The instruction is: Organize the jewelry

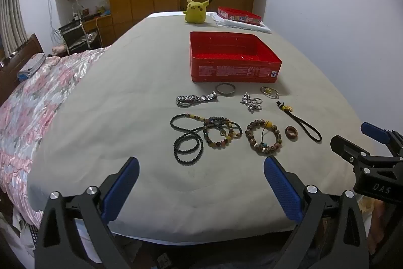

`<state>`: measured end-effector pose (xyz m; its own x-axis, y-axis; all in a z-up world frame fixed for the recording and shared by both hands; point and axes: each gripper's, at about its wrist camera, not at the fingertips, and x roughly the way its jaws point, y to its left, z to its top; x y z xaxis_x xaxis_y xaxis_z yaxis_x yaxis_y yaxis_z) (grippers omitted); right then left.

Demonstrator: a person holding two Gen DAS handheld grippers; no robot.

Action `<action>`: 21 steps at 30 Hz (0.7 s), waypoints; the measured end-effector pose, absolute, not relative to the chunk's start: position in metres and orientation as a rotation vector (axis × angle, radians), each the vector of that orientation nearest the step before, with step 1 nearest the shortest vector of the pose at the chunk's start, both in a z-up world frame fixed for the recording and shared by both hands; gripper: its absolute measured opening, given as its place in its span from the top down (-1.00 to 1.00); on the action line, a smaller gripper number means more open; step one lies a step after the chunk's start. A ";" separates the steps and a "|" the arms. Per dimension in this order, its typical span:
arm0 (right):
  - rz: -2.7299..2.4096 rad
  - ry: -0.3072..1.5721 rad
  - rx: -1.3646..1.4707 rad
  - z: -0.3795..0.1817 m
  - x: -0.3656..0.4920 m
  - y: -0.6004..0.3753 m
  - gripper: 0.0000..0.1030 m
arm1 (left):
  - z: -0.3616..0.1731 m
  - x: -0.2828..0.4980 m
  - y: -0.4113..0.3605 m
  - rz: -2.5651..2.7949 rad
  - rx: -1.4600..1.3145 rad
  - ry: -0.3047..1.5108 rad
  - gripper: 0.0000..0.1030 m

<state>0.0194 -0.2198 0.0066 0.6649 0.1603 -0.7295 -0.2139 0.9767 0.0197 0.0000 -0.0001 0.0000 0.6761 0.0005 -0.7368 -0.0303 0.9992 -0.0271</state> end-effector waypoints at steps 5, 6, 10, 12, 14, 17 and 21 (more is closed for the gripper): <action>0.212 0.816 -0.072 0.007 0.020 -0.220 -0.95 | -0.002 0.002 0.001 0.020 -0.038 0.824 -0.93; 0.212 0.815 -0.073 0.006 0.020 -0.220 -0.95 | -0.003 0.003 0.002 0.021 -0.039 0.825 -0.93; 0.214 0.815 -0.072 0.007 0.019 -0.220 -0.95 | 0.000 0.000 0.005 0.019 -0.036 0.820 -0.93; 0.214 0.818 -0.073 0.007 0.020 -0.220 -0.95 | -0.001 0.000 0.008 0.020 -0.038 0.819 -0.93; 0.213 0.819 -0.075 0.007 0.021 -0.218 -0.95 | -0.002 0.000 0.010 0.020 -0.040 0.819 -0.92; 0.212 0.819 -0.076 0.008 0.021 -0.219 -0.95 | 0.002 0.003 0.005 0.023 -0.032 0.825 -0.93; 0.214 0.821 -0.074 0.007 0.021 -0.219 -0.95 | 0.002 0.003 0.004 0.024 -0.034 0.825 -0.93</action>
